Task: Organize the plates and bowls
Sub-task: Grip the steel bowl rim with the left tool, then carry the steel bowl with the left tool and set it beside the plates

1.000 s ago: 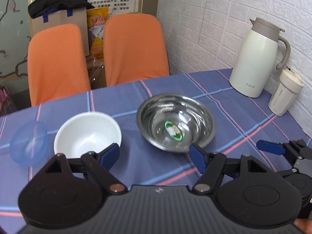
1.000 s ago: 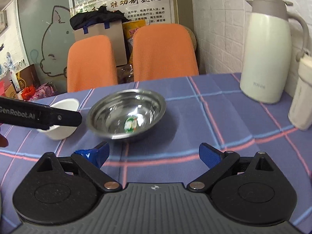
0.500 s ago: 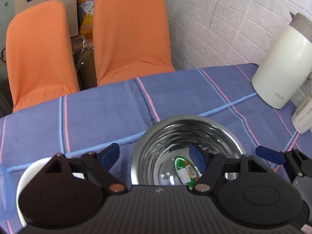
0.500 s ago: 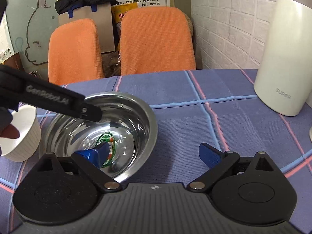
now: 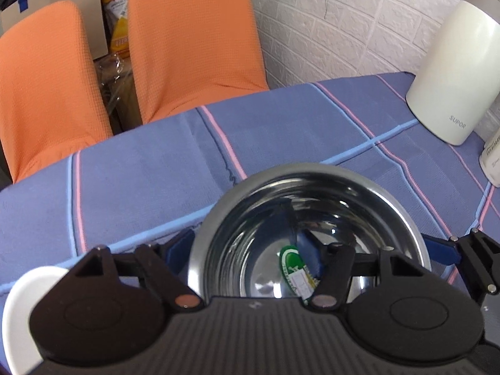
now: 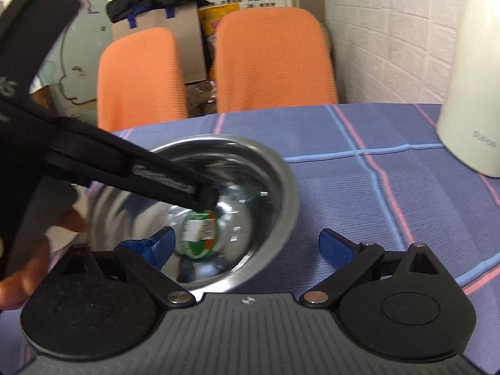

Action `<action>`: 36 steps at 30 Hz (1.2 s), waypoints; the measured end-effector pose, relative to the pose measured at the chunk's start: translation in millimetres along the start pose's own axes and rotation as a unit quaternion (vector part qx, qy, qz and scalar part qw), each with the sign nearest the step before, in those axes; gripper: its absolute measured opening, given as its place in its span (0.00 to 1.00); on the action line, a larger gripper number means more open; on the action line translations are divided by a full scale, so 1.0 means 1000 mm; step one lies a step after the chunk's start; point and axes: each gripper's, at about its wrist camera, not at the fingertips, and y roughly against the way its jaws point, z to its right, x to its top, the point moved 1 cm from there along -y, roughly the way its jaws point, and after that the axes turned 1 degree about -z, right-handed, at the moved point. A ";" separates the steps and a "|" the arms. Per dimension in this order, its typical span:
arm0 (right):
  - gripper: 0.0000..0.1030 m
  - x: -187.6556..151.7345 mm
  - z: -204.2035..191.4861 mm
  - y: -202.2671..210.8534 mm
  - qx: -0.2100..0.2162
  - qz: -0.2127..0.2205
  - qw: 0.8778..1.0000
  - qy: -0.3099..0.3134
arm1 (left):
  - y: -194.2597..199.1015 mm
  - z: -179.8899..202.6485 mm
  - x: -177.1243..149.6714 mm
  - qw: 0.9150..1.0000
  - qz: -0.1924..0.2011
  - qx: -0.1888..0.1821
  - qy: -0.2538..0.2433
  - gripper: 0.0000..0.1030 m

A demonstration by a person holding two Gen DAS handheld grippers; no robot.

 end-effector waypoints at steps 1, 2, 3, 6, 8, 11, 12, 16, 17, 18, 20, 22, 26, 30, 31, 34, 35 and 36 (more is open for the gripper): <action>0.83 0.000 -0.002 0.001 0.002 0.001 1.000 0.004 | 0.001 0.000 0.000 1.000 -0.001 0.000 -0.002 0.60; 0.83 0.000 -0.003 0.000 0.000 0.002 1.000 0.008 | 0.001 0.000 0.000 1.000 -0.002 -0.001 -0.005 0.58; 0.83 0.000 -0.003 -0.001 -0.005 0.003 1.000 0.011 | 0.001 0.001 0.000 1.000 -0.002 0.000 -0.008 0.57; 0.84 -0.002 0.002 -0.003 -0.008 0.010 1.000 0.006 | 0.002 0.002 0.000 1.000 0.001 0.001 -0.014 0.50; 0.84 -0.002 0.004 -0.003 -0.013 0.011 1.000 0.002 | 0.003 0.002 0.000 1.000 0.002 0.009 -0.017 0.45; 0.82 -0.003 0.003 -0.002 -0.015 0.013 1.000 0.001 | 0.005 0.000 -0.001 1.000 0.004 0.017 -0.016 0.43; 0.81 -0.003 0.000 -0.001 -0.010 0.013 1.000 0.003 | 0.005 -0.002 -0.002 1.000 0.004 0.017 -0.012 0.42; 0.77 -0.004 -0.011 -0.001 0.034 0.013 0.999 0.006 | 0.007 0.002 -0.004 1.000 0.006 0.003 -0.009 0.40; 0.77 -0.005 -0.012 0.000 0.028 0.012 1.000 0.008 | 0.007 0.005 -0.004 1.000 0.004 -0.004 -0.014 0.40; 0.77 -0.005 -0.012 0.000 0.025 0.014 1.000 0.009 | 0.008 0.008 -0.005 1.000 0.005 -0.001 -0.018 0.40; 0.76 -0.004 -0.007 0.002 0.037 0.012 0.999 -0.008 | 0.008 0.008 -0.006 1.000 0.002 -0.004 -0.019 0.38; 0.76 -0.002 -0.005 0.005 0.049 0.005 0.998 -0.024 | 0.010 0.008 -0.007 1.000 -0.002 -0.009 -0.016 0.38; 0.77 -0.006 -0.016 0.015 0.046 -0.003 0.999 -0.019 | 0.020 0.008 -0.014 1.000 -0.020 -0.017 -0.010 0.36; 0.79 -0.019 -0.029 0.037 0.051 -0.008 0.999 -0.013 | 0.042 0.012 -0.029 1.000 -0.020 -0.003 -0.009 0.35; 0.79 -0.024 -0.032 0.044 0.054 -0.007 0.998 -0.015 | 0.049 0.013 -0.033 1.000 -0.019 -0.004 -0.008 0.35; 0.79 -0.036 -0.038 0.067 0.062 -0.006 0.998 -0.021 | 0.076 0.017 -0.053 1.000 -0.015 -0.007 -0.007 0.35; 0.79 -0.041 -0.042 0.076 0.065 -0.005 0.998 -0.024 | 0.085 0.020 -0.062 1.000 -0.014 -0.007 -0.010 0.35; 0.80 -0.046 -0.047 0.084 0.067 -0.004 0.997 -0.026 | 0.094 0.023 -0.070 1.000 -0.011 -0.005 -0.013 0.35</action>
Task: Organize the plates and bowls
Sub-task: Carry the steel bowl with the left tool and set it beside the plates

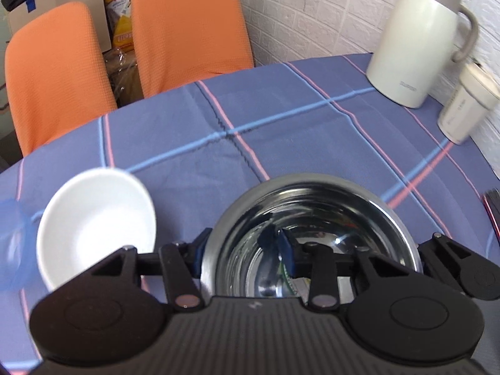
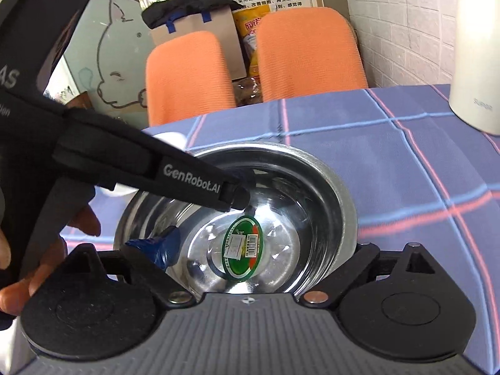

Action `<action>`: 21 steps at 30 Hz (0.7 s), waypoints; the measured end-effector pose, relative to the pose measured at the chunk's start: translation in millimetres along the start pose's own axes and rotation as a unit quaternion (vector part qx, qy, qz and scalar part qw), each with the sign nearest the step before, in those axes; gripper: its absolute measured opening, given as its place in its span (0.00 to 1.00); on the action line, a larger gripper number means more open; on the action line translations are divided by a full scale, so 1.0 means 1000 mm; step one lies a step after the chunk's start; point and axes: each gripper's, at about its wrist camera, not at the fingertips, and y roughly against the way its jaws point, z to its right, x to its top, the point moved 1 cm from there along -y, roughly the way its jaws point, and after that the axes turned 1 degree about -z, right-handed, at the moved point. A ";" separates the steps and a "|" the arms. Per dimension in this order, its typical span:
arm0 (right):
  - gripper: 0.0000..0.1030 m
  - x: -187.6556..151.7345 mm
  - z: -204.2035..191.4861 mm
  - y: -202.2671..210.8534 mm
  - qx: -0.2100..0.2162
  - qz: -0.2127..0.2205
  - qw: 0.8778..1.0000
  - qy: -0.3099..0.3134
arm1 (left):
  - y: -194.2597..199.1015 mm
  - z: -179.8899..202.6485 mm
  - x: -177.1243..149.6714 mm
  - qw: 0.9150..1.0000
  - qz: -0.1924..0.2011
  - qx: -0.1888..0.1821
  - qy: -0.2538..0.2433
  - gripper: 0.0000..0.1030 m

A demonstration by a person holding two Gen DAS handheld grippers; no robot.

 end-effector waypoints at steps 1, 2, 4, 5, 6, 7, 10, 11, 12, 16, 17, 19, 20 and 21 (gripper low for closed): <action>0.80 -0.006 -0.006 0.008 0.002 0.001 1.000 -0.001 | 0.009 0.003 -0.008 1.000 0.004 0.001 -0.004 0.35; 0.80 -0.013 -0.012 0.016 0.004 0.002 1.000 0.000 | 0.019 0.006 -0.019 1.000 0.006 0.001 -0.008 0.35; 0.80 -0.026 -0.024 0.029 0.008 0.001 1.000 0.001 | 0.035 0.009 -0.040 1.000 0.010 -0.002 -0.008 0.35; 0.80 -0.033 -0.030 0.035 0.010 0.000 1.000 0.001 | 0.042 0.009 -0.051 1.000 0.010 -0.003 -0.008 0.35; 0.80 -0.040 -0.037 0.040 0.012 -0.002 1.000 0.002 | 0.048 0.009 -0.062 1.000 0.009 -0.004 -0.007 0.35; 0.81 -0.047 -0.043 0.044 0.013 -0.004 1.000 0.002 | 0.053 0.009 -0.073 1.000 0.007 -0.003 -0.005 0.35; 0.81 -0.065 -0.057 0.051 0.020 -0.013 1.000 0.001 | 0.067 0.008 -0.105 1.000 0.005 0.000 -0.003 0.35; 0.81 -0.070 -0.062 0.053 0.021 -0.015 1.000 0.000 | 0.070 0.007 -0.116 1.000 0.005 0.001 -0.001 0.35; 0.81 -0.075 -0.066 0.055 0.020 -0.016 1.000 0.002 | 0.073 0.005 -0.124 1.000 0.006 0.001 0.001 0.35; 0.81 -0.084 -0.077 0.056 0.014 -0.022 1.000 0.012 | 0.079 -0.002 -0.145 1.000 0.011 -0.001 0.009 0.35; 0.81 -0.086 -0.078 0.056 0.014 -0.024 1.000 0.011 | 0.079 -0.004 -0.148 1.000 0.012 -0.004 0.013 0.35; 0.81 -0.088 -0.077 0.056 0.014 -0.029 0.999 0.008 | 0.080 -0.005 -0.154 1.000 0.013 -0.011 0.017 0.35; 0.81 -0.092 -0.077 0.057 0.014 -0.031 0.999 0.006 | 0.079 -0.004 -0.156 1.000 0.013 -0.013 0.017 0.35; 0.81 -0.093 -0.077 0.057 0.013 -0.033 0.999 0.005 | 0.079 -0.003 -0.159 1.000 0.015 -0.015 0.015 0.35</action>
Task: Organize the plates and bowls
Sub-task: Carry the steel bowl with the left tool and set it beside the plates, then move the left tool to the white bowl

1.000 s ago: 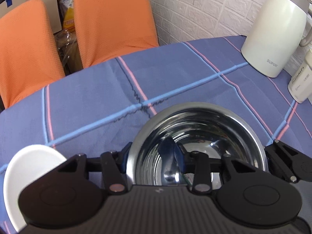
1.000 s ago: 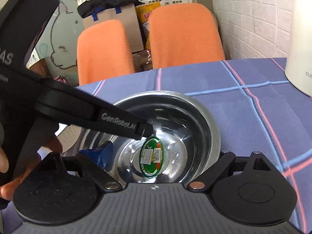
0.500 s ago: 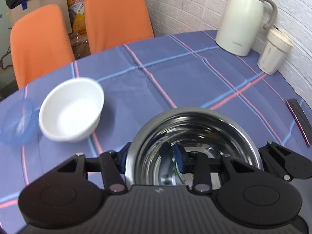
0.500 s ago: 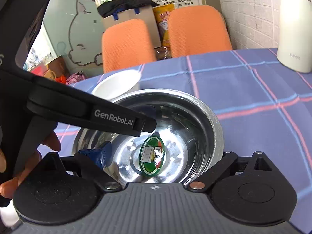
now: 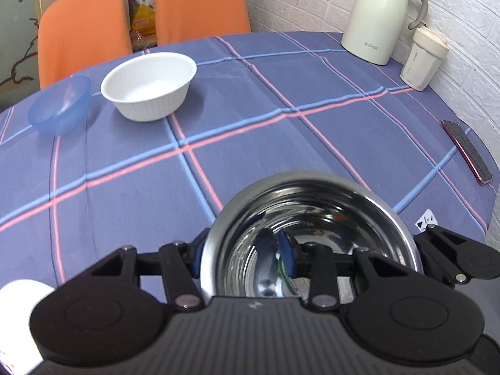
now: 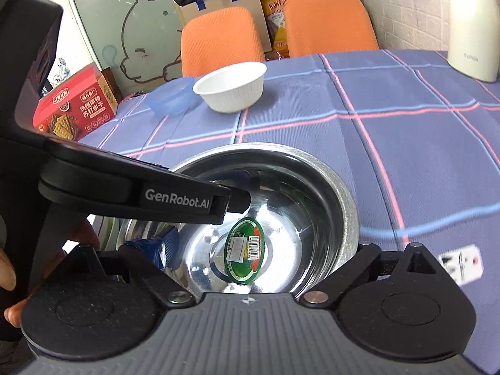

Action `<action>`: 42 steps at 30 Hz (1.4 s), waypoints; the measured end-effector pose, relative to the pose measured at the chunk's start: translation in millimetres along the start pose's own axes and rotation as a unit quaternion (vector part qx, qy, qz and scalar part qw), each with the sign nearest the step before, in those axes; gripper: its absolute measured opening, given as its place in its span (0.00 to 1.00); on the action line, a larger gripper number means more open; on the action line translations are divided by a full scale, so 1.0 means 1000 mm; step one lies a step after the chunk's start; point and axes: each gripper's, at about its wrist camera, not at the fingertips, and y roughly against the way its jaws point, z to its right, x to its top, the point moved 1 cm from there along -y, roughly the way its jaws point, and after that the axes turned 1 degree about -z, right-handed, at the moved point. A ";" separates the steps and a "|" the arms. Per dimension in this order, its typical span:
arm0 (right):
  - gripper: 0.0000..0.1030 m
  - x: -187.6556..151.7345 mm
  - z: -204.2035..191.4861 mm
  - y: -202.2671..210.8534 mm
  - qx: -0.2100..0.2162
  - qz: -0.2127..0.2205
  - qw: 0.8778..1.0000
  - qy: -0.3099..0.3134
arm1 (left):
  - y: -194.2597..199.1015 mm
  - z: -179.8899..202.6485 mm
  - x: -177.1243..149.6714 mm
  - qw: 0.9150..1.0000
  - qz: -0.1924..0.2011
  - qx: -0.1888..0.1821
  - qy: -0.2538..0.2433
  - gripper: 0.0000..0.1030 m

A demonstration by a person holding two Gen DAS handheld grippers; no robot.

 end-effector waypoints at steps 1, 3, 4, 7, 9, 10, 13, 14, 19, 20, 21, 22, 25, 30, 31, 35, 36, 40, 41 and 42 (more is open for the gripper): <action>0.81 -0.002 -0.001 0.000 -0.001 -0.003 1.000 0.000 | -0.001 0.001 -0.002 1.000 0.001 -0.001 -0.002 0.35; 0.81 -0.006 -0.002 0.000 -0.007 -0.001 1.000 0.003 | -0.003 0.004 -0.006 1.000 0.001 -0.002 -0.003 0.35; 0.81 -0.007 -0.004 0.001 -0.013 -0.002 1.000 0.006 | -0.005 0.004 -0.007 1.000 0.001 -0.003 -0.002 0.35; 0.81 -0.012 -0.007 0.001 -0.016 -0.003 1.000 0.024 | -0.008 0.007 -0.013 1.000 0.006 0.000 -0.007 0.36; 0.79 -0.014 -0.006 0.005 -0.017 -0.009 0.999 0.033 | -0.006 0.007 -0.013 1.000 0.013 0.005 -0.007 0.46; 0.79 -0.015 -0.003 0.008 -0.012 -0.011 0.999 0.028 | -0.004 0.006 -0.013 1.000 0.019 0.009 -0.006 0.65; 0.79 -0.012 0.006 0.024 -0.019 0.004 1.000 0.015 | 0.016 -0.002 -0.007 0.998 0.058 0.022 -0.001 0.73; 0.79 -0.011 0.011 0.032 -0.030 0.016 0.999 0.010 | 0.025 -0.005 -0.004 0.997 0.070 0.023 0.001 0.75; 0.79 0.005 0.030 0.063 -0.046 0.068 0.996 -0.026 | 0.069 -0.027 0.013 0.991 0.125 0.031 0.028 0.78; 0.79 0.009 0.032 0.067 -0.045 0.074 0.996 -0.029 | 0.077 -0.033 0.015 0.990 0.134 0.034 0.035 0.78; 0.79 0.012 0.032 0.070 -0.044 0.079 0.995 -0.029 | 0.083 -0.039 0.018 0.988 0.142 0.036 0.041 0.78; 0.79 0.015 0.033 0.073 -0.046 0.084 0.995 -0.028 | 0.090 -0.043 0.019 0.987 0.149 0.039 0.046 0.79; 0.79 0.024 0.028 0.074 -0.047 0.094 0.994 -0.020 | 0.105 -0.058 0.020 0.983 0.166 0.054 0.059 0.79; 0.79 0.036 0.012 0.073 -0.041 0.120 0.992 0.013 | 0.109 -0.079 0.012 0.981 0.166 0.073 0.075 0.80; 0.79 0.038 0.008 0.072 -0.044 0.125 0.991 0.026 | 0.107 -0.081 0.010 0.981 0.164 0.075 0.076 0.80; 0.79 0.049 -0.008 0.064 -0.058 0.128 0.985 0.100 | 0.099 -0.088 0.006 0.981 0.157 0.083 0.074 0.80; 0.79 0.051 -0.009 0.061 -0.058 0.121 0.985 0.110 | 0.097 -0.088 0.005 0.981 0.157 0.090 0.072 0.80; 0.79 0.057 -0.011 0.047 -0.052 0.100 0.985 0.134 | 0.091 -0.088 0.007 0.979 0.162 0.109 0.053 0.80; 0.79 0.059 -0.013 0.044 -0.049 0.093 0.985 0.138 | 0.089 -0.089 0.008 0.979 0.162 0.111 0.049 0.80; 0.79 0.061 -0.014 0.041 -0.049 0.087 0.985 0.140 | 0.089 -0.090 0.009 0.979 0.163 0.113 0.046 0.80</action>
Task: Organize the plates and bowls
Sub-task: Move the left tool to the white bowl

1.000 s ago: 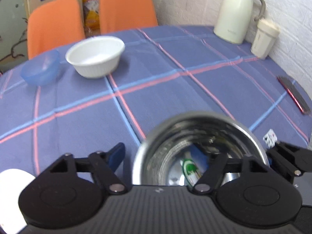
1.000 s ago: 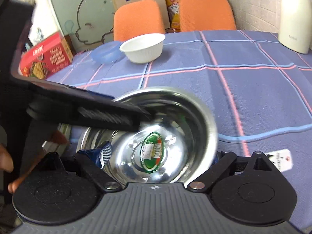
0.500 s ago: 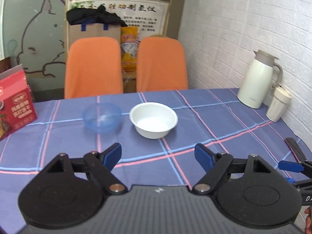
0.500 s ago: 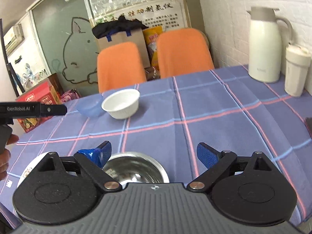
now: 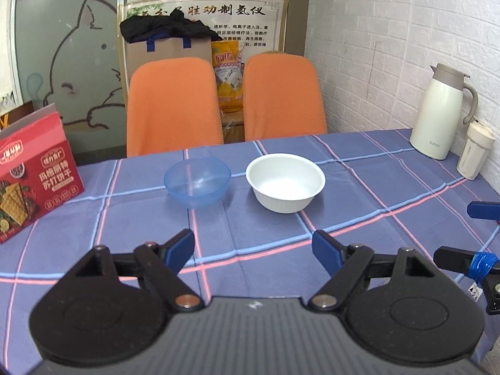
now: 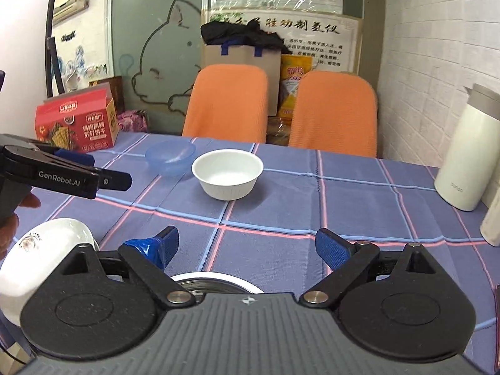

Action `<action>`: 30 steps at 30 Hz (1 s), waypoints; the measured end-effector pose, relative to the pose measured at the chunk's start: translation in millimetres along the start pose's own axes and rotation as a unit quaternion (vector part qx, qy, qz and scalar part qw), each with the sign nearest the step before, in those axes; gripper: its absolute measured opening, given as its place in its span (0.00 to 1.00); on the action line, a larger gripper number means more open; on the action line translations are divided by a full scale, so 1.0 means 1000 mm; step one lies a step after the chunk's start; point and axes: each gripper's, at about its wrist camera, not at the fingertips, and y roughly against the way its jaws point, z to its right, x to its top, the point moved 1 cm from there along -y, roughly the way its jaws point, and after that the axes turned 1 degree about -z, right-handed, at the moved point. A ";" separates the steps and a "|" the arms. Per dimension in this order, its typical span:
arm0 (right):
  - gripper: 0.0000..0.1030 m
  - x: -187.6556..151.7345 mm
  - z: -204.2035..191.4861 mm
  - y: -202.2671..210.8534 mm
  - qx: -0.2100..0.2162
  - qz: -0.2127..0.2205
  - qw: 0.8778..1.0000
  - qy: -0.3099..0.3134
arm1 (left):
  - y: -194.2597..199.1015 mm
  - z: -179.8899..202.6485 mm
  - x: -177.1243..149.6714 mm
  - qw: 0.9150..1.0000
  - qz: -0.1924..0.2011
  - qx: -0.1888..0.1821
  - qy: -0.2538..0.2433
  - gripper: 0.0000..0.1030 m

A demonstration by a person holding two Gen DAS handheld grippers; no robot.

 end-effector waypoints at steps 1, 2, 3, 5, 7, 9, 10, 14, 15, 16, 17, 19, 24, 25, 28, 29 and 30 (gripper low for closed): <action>0.79 0.002 0.000 -0.004 0.000 -0.005 1.000 0.004 | -0.002 -0.001 0.001 1.000 0.001 0.001 -0.003 0.80; 0.79 0.004 -0.001 -0.008 -0.001 -0.010 1.000 0.010 | -0.003 -0.003 0.002 1.000 0.001 0.003 -0.005 0.80; 0.79 0.006 -0.001 -0.012 -0.003 -0.014 1.000 0.015 | -0.005 -0.004 0.003 1.000 0.001 0.005 -0.006 0.80; 0.79 0.012 -0.003 -0.020 -0.009 -0.023 0.999 0.029 | -0.009 -0.007 0.004 1.000 0.002 0.010 -0.010 0.80; 0.79 0.023 -0.004 -0.025 -0.014 -0.029 0.998 0.053 | -0.012 -0.010 0.006 1.000 0.002 0.016 -0.013 0.80; 0.79 0.038 -0.005 -0.027 -0.026 -0.020 0.996 0.082 | -0.016 -0.012 0.008 1.000 0.001 0.019 -0.017 0.80; 0.79 0.045 -0.007 -0.027 -0.031 -0.013 0.995 0.094 | -0.018 -0.014 0.009 1.000 0.000 0.021 -0.018 0.80; 0.79 0.065 -0.008 -0.037 -0.031 0.004 0.992 0.123 | -0.030 -0.019 0.011 0.999 -0.006 0.028 -0.019 0.81; 0.79 0.066 -0.009 -0.042 -0.026 0.003 0.992 0.126 | -0.035 -0.020 0.012 0.999 -0.010 0.030 -0.019 0.81; 0.79 0.067 -0.009 -0.047 -0.023 0.000 0.991 0.129 | -0.039 -0.021 0.012 0.999 -0.014 0.031 -0.019 0.81; 0.79 0.066 -0.009 -0.054 -0.019 -0.007 0.991 0.132 | -0.044 -0.022 0.012 0.999 -0.019 0.033 -0.019 0.81; 0.79 0.063 -0.007 -0.068 -0.013 -0.020 0.991 0.133 | -0.053 -0.025 0.011 0.999 -0.029 0.036 -0.020 0.81; 0.79 0.054 0.005 -0.097 -0.006 -0.051 0.992 0.116 | -0.072 -0.030 0.008 0.997 -0.049 0.049 -0.026 0.81; 0.79 0.053 0.007 -0.102 -0.004 -0.056 0.992 0.111 | -0.075 -0.030 0.009 0.997 -0.051 0.050 -0.026 0.81; 0.79 0.049 0.014 -0.112 -0.003 -0.066 0.993 0.100 | -0.082 -0.029 0.010 0.997 -0.056 0.052 -0.031 0.81; 0.79 0.048 0.016 -0.115 -0.003 -0.068 0.993 0.097 | -0.084 -0.027 0.011 0.996 -0.057 0.053 -0.033 0.81; 0.79 0.047 0.018 -0.118 -0.002 -0.070 0.993 0.094 | -0.086 -0.026 0.012 0.996 -0.057 0.054 -0.036 0.81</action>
